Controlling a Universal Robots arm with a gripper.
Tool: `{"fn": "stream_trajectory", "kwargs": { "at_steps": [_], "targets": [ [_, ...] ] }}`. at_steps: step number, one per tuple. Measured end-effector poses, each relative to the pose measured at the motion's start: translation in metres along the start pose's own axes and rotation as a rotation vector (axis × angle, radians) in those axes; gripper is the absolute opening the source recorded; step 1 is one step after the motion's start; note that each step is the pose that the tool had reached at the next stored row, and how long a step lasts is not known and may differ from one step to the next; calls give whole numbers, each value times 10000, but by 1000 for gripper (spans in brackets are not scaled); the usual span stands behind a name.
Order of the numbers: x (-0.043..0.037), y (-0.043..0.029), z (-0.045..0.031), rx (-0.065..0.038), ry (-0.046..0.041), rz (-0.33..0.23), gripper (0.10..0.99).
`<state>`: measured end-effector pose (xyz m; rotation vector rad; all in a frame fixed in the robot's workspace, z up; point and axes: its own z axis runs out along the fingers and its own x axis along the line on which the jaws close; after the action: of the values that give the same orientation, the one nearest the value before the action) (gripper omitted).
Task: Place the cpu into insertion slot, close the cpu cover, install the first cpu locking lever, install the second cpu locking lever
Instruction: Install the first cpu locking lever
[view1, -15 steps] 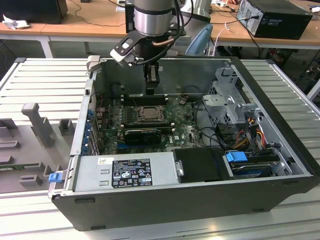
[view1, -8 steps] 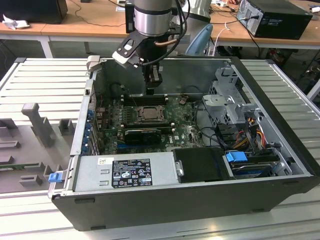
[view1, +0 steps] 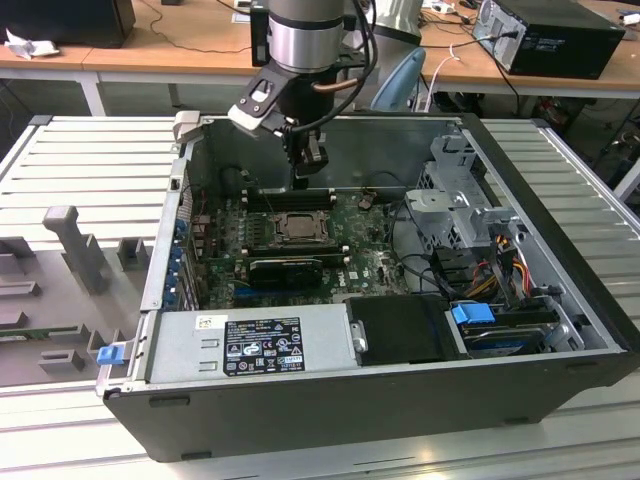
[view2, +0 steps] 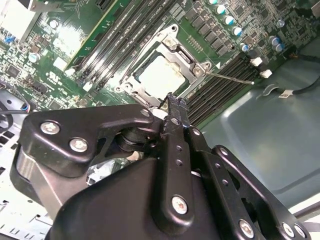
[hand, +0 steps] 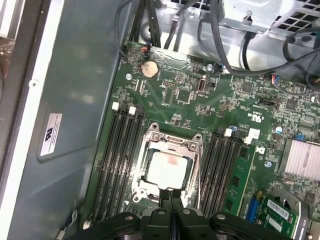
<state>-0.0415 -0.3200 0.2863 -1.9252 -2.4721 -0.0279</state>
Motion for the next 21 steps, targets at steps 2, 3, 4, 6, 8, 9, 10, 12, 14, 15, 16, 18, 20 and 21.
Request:
{"fn": "stream_trajectory", "kwargs": {
  "at_steps": [2, 3, 4, 6, 8, 9, 10, 12, 14, 15, 16, 18, 20, 21],
  "targets": [
    [0, 0, 0, 2, 2, -111, 106],
    [0, 0, 0, 2, 2, -151, 106],
    [0, 0, 0, 3, 2, -184, 106],
    [0, 0, 0, 4, 3, -257, 106],
    [0, 0, 0, 6, 5, -420, 106],
    [0, 0, 0, 7, 5, -457, 106],
    [0, 0, 0, 8, 5, -493, 106],
    [0, 0, 0, 11, 6, -626, 106],
    [0, 0, 0, 12, 7, -731, 106],
    [0, 0, 0, 13, 7, -763, 106],
    [0, 0, 0, 14, 8, -828, 106],
    [0, 0, 0, 16, 9, -916, 106],
    [0, 0, 0, 17, 9, -992, 106],
    [0, 0, 0, 18, 10, -1037, 106]
  ]
}}
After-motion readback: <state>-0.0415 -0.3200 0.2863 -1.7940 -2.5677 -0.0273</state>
